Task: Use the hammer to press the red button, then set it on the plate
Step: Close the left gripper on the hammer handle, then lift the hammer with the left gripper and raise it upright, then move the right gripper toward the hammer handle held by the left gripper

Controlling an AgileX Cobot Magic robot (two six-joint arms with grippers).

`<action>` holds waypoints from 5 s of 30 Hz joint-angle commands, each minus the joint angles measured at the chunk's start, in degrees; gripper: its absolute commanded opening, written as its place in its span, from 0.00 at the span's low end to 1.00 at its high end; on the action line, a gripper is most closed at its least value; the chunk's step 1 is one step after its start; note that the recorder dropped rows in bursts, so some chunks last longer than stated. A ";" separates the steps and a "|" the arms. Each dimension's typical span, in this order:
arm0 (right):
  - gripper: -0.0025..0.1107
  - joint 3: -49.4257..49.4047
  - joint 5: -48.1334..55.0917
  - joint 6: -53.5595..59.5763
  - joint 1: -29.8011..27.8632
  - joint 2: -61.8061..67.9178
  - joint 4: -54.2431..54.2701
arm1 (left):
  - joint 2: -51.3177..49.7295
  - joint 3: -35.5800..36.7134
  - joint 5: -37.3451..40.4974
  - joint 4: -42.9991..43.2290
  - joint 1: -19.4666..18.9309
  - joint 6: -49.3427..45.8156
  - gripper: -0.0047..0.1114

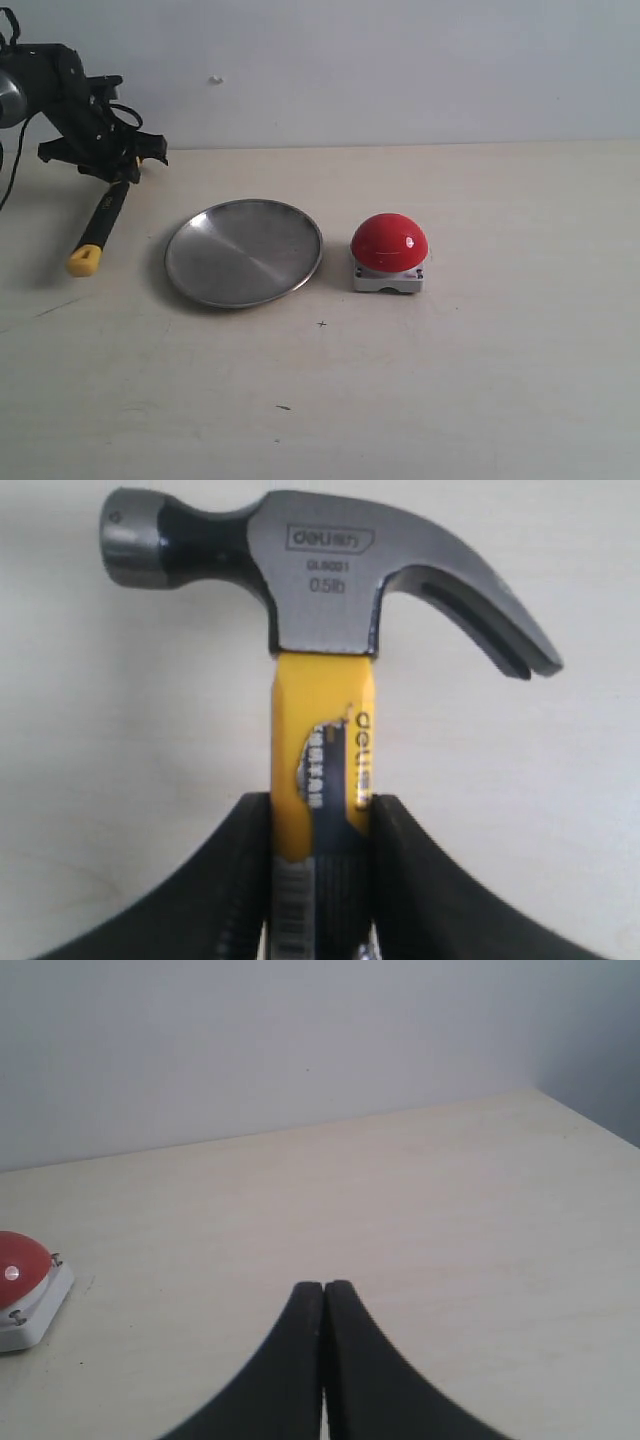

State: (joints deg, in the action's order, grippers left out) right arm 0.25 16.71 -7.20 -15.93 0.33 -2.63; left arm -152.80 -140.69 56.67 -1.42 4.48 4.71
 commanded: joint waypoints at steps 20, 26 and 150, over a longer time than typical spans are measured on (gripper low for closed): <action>0.02 -0.25 -0.53 -0.14 -0.37 -0.33 -0.22 | 10.96 5.13 -3.81 -0.20 2.09 -0.22 0.04; 0.02 -0.25 -0.53 -0.14 -0.37 -0.33 -0.22 | 16.97 12.80 -9.84 -0.04 3.41 -0.22 0.04; 0.53 61.46 -71.36 -50.17 50.59 110.74 -29.76 | 69.75 99.39 -108.05 11.25 19.75 11.06 0.04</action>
State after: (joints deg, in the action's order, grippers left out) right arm 61.39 -52.55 -57.44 34.54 110.97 -32.72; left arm -83.56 -40.40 -47.06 10.06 24.00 15.31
